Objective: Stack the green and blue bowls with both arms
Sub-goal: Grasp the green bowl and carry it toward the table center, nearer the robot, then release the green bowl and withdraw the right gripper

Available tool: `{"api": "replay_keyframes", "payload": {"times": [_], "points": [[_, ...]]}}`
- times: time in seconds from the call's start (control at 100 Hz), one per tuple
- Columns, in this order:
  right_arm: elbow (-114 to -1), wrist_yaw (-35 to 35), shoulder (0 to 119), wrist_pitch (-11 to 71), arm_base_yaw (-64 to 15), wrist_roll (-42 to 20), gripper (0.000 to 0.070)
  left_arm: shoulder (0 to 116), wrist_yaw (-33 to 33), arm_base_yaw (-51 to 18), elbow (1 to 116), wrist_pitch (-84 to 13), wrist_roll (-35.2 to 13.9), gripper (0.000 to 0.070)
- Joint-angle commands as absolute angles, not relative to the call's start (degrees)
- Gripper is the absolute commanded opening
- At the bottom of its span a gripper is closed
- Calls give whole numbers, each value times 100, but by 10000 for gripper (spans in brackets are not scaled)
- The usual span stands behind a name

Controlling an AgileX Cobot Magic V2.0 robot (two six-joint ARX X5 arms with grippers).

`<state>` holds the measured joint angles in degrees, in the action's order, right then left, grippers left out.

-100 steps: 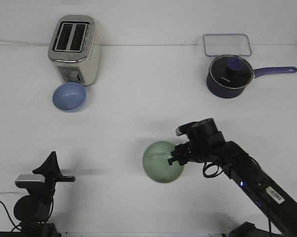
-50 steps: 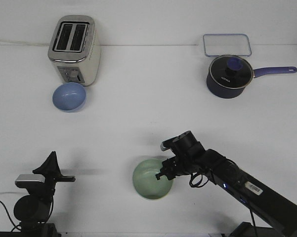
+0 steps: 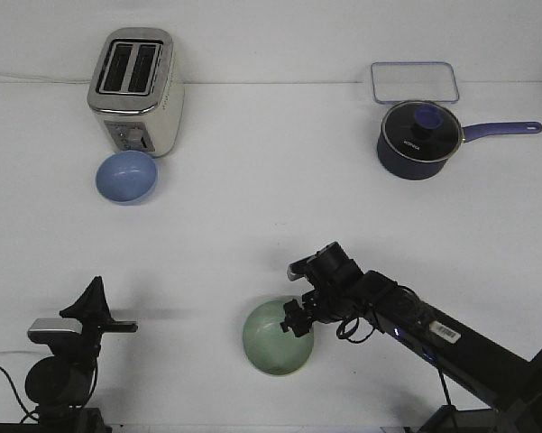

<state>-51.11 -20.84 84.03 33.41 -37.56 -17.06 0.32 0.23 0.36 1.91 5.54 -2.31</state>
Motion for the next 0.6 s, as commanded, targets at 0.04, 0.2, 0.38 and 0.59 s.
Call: {"api": "replay_keyframes", "payload": {"times": [0.04, 0.2, 0.38, 0.59], "points": [[-5225, -2097, 8200, 3299, -3704, -1470, 409, 27, 36, 36, 82, 611, -239, 13], [-5468, -1846, 7432, 3242, -3420, -1361, 411, 27, 40, 36, 82, 611, -379, 12], [-5603, -928, 6307, 2884, -2869, -1081, 411, 27, 38, 36, 137, 635, -1358, 10], [-5457, -386, 5249, 2611, -1992, -659, 410, 148, -10, 36, 639, 464, -2414, 15]]}}
